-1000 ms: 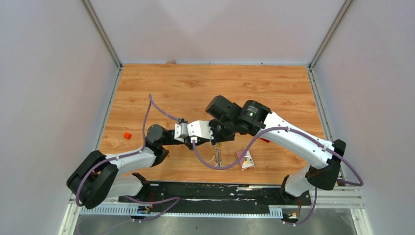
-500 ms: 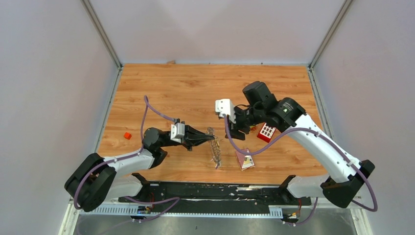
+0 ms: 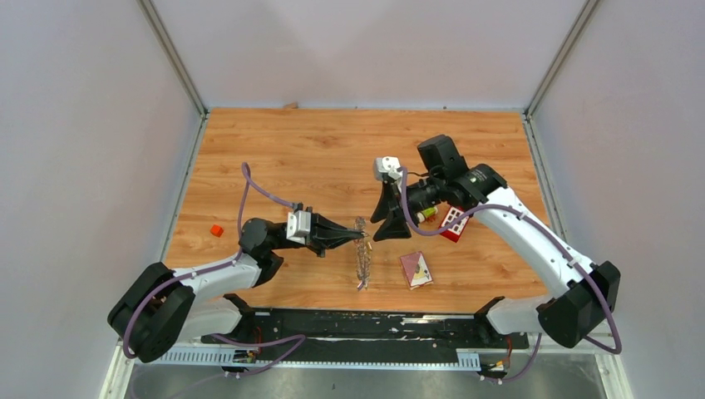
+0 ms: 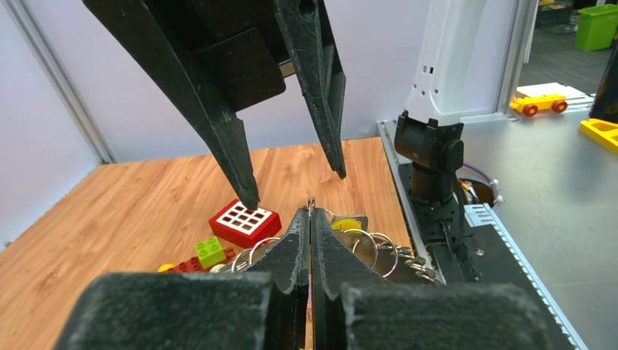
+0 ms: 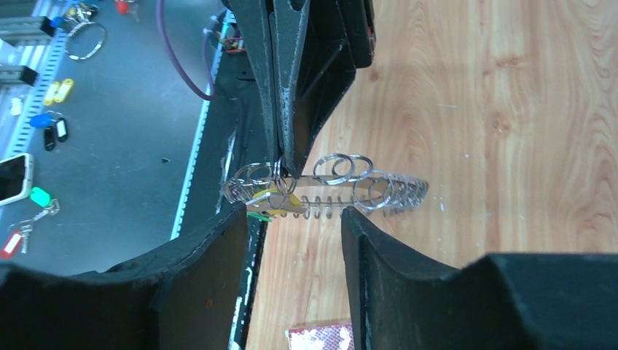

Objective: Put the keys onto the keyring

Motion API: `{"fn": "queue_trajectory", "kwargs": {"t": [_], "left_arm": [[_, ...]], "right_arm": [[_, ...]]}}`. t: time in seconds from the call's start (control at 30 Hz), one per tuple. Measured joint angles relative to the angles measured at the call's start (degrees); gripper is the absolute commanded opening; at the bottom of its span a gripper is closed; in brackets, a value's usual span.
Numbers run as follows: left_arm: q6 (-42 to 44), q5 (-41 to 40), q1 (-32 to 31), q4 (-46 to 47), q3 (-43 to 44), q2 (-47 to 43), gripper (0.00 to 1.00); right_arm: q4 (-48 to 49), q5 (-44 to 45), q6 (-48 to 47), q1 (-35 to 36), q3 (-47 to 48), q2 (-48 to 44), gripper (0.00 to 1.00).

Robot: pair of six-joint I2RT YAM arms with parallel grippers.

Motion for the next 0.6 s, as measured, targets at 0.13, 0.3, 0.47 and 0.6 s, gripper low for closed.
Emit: {"fn": "queue_trajectory", "kwargs": {"t": [0.13,0.3,0.47,0.6], "left_arm": [[0.0,0.1,0.0,0.0,0.0,0.0,0.0],[-0.1,0.2,0.0,0.1,0.0,0.0,0.0],[-0.1,0.2,0.0,0.6,0.0,-0.2,0.0],[-0.1,0.2,0.0,0.9,0.0,-0.2,0.0]], "right_arm": [[0.6,-3.2,0.7,-0.1,0.0,1.8,0.4],[0.9,-5.6,0.9,-0.1,-0.2,3.9,0.32],[1.0,-7.1,0.8,-0.1,-0.9,4.2,0.26],[0.9,-7.9,0.4,-0.1,-1.2,4.2,0.18]]}}
